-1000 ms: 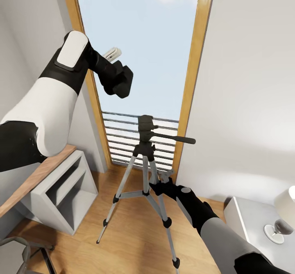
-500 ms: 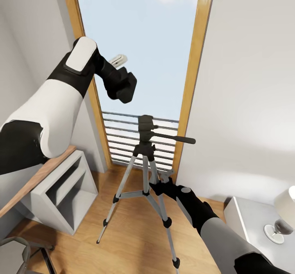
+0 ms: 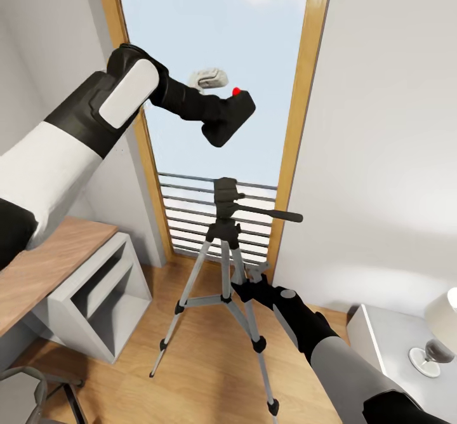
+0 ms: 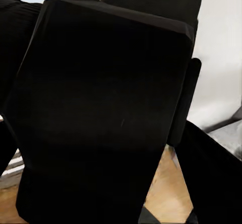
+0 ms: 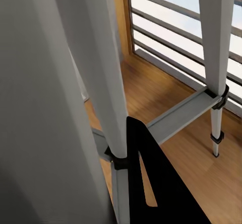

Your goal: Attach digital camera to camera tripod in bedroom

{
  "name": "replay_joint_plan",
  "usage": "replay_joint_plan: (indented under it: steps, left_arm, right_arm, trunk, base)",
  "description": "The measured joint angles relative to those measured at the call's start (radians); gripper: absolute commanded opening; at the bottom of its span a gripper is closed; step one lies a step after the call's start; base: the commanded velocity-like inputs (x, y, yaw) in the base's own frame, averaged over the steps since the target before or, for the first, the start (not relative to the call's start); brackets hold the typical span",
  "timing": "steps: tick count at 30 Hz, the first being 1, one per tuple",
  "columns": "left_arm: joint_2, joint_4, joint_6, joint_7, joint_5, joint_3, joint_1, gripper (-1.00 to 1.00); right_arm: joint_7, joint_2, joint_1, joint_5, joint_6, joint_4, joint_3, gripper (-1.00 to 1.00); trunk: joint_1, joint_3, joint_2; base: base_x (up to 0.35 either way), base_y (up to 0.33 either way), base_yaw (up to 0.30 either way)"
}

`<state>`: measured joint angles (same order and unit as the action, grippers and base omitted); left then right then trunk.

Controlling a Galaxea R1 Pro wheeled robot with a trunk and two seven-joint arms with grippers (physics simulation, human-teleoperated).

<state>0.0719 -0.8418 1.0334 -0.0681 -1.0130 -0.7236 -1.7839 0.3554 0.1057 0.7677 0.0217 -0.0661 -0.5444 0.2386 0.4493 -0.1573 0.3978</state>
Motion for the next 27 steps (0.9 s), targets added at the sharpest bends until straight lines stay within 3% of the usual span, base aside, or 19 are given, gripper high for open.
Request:
replay_joint_plan:
  steps: [4,7,10,13,23,24,26,27]
  left_arm:
    - [0.084,-0.057,-0.021,-0.016,0.031,-0.031,0.000,-1.00]
    - [0.126,-0.082,-0.051,-0.024,0.056,-0.039,0.000,-1.00]
    - [0.155,-0.092,-0.066,-0.027,0.055,-0.041,0.000,-1.00]
    - [0.163,-0.105,-0.069,-0.026,0.031,-0.042,0.000,-1.00]
    - [0.159,-0.119,-0.041,-0.033,0.010,-0.060,0.000,-1.00]
    - [0.161,-0.121,-0.038,-0.050,0.007,-0.063,0.000,-1.00]
    - [0.169,-0.123,-0.024,-0.219,0.018,-0.066,-0.003,-1.00]
    - [0.171,-0.122,-0.024,-0.265,0.042,-0.067,-0.003,-1.00]
  right_arm:
    - [0.000,0.000,0.000,0.000,0.000,0.000,0.000,-1.00]
    - [0.000,0.000,0.000,0.000,0.000,0.000,0.000,-1.00]
    - [0.000,0.000,0.000,-0.001,0.000,0.000,0.000,-1.00]
    - [0.000,0.000,0.000,-0.001,0.000,0.000,0.000,-1.00]
    - [0.000,0.000,0.000,-0.003,0.000,0.000,0.000,-1.00]
    - [0.000,0.000,0.000,-0.003,0.000,0.000,0.000,-1.00]
    - [0.000,-0.001,0.000,-0.006,0.000,0.001,-0.001,-1.00]
    - [0.000,-0.001,0.000,-0.007,0.000,0.001,-0.001,-1.00]
  trunk:
    - [0.000,0.000,0.000]
    - [0.000,0.000,0.000]
    - [0.000,0.000,0.000]
    - [0.000,0.000,0.000]
    - [0.000,0.000,0.000]
    - [0.000,0.000,0.000]
    - [0.000,0.000,0.000]
    - [0.000,0.000,0.000]
  base:
    - [0.000,0.000,0.000]
    - [0.000,0.000,0.000]
    - [0.000,0.000,0.000]
    - [0.000,0.000,0.000]
    - [0.000,0.000,0.000]
    - [0.000,0.000,0.000]
    - [0.000,0.000,0.000]
    - [0.000,0.000,0.000]
